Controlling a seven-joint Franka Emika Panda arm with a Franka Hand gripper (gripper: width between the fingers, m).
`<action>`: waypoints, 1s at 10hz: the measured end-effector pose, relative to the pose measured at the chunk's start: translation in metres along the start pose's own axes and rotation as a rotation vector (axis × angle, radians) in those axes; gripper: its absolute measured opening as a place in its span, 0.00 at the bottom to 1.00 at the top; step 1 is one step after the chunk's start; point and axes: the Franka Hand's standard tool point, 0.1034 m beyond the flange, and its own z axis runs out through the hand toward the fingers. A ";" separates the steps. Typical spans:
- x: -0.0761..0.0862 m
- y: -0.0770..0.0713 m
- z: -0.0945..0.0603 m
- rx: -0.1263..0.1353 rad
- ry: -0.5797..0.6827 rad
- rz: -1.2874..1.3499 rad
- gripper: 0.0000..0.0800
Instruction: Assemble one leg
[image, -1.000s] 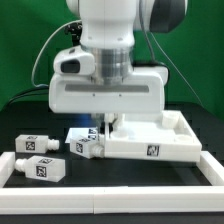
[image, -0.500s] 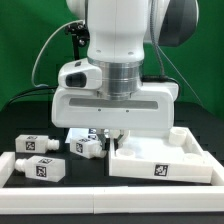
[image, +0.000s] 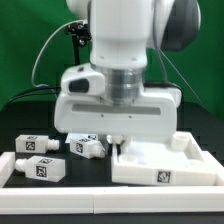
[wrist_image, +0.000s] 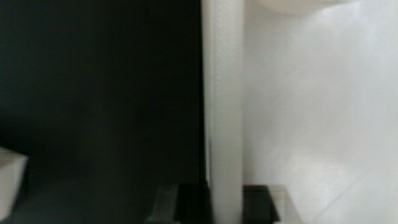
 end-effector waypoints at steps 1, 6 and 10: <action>0.006 0.000 0.004 -0.006 0.018 0.005 0.07; 0.026 -0.001 0.012 -0.042 0.036 0.036 0.08; 0.025 0.000 0.012 -0.042 0.036 0.028 0.09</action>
Offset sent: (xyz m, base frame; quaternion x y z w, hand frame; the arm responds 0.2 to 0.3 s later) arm 0.0413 0.0216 -0.0156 0.0246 0.0472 0.0119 0.9985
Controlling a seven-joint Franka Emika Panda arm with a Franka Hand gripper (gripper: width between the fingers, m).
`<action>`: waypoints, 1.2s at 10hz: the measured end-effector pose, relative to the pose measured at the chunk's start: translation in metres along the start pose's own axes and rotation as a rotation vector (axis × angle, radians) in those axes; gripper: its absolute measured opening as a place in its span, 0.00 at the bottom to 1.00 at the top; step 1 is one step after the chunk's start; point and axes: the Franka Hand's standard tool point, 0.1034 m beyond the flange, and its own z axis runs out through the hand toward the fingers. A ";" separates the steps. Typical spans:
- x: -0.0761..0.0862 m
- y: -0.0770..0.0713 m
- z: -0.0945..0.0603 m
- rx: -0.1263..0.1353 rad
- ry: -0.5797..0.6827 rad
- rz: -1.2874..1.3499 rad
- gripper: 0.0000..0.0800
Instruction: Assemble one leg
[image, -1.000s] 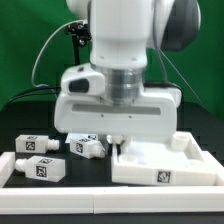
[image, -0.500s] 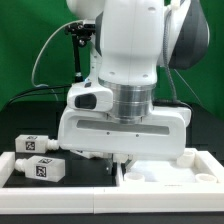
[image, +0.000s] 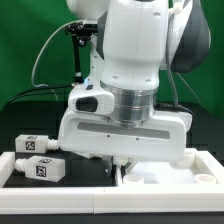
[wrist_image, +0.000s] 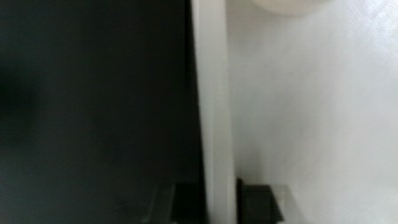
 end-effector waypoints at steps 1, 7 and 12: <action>0.000 0.000 0.001 0.000 0.000 0.000 0.19; -0.024 0.040 -0.061 0.030 0.027 -0.203 0.80; -0.024 0.067 -0.052 0.003 0.031 -0.679 0.81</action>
Offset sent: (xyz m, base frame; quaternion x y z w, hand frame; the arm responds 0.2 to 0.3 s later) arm -0.0403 -0.0196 0.0636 0.0090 -0.0410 -0.0819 0.9958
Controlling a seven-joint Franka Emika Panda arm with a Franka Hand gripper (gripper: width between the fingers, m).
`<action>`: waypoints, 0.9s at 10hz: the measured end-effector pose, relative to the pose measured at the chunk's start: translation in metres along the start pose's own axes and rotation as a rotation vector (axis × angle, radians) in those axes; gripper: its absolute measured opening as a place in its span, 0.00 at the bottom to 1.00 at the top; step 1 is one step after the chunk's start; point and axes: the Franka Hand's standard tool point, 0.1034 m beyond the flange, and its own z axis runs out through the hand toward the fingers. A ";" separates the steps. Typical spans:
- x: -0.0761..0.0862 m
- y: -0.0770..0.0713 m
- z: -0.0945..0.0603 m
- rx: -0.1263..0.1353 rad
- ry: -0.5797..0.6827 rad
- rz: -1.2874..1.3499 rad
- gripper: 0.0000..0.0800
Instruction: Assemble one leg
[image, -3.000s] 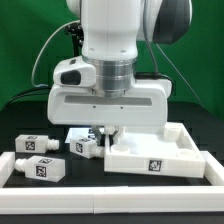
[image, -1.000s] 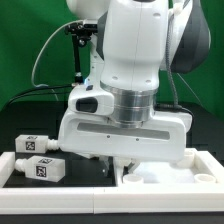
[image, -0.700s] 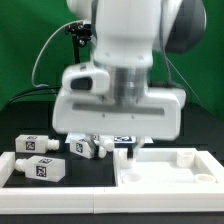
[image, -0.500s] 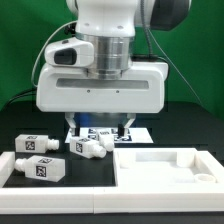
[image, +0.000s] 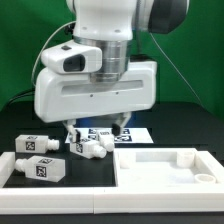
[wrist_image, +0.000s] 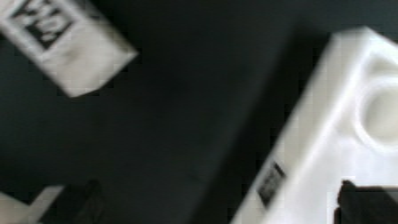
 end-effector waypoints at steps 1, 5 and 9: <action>-0.009 0.014 -0.003 -0.038 -0.021 -0.131 0.81; -0.021 0.039 0.012 -0.116 -0.010 -0.476 0.81; -0.022 0.036 0.025 -0.119 -0.035 -0.459 0.81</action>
Offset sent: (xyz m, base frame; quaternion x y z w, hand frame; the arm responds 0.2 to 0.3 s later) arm -0.0013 -0.0080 -0.0384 -0.0145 0.0698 -0.2561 0.9640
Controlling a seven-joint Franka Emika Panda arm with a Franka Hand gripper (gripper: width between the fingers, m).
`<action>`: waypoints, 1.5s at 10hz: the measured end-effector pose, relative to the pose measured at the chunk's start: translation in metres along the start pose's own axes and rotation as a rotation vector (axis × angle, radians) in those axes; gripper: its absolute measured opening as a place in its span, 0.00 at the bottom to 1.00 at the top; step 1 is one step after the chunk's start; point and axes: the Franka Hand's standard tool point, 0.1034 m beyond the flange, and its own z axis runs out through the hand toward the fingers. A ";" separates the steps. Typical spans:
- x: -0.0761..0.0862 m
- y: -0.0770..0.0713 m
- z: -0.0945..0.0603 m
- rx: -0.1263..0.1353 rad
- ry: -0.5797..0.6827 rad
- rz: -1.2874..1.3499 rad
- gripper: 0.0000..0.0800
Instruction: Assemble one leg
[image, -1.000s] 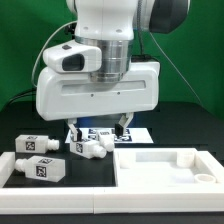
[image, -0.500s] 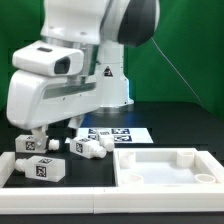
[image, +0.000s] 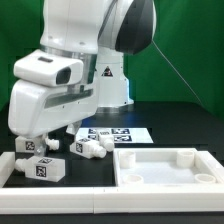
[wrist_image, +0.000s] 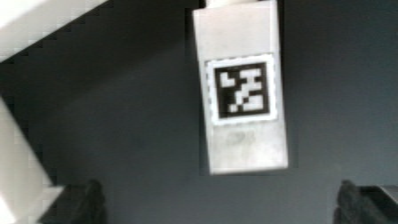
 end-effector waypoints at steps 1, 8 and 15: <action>0.001 -0.003 0.009 -0.002 -0.033 0.001 0.81; 0.025 -0.021 0.024 0.050 -0.374 0.027 0.81; -0.003 -0.019 0.020 0.073 -0.565 0.020 0.81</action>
Offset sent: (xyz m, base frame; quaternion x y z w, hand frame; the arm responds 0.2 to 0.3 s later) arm 0.0083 -0.0066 -0.0056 -0.0135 -0.2385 0.0636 0.9690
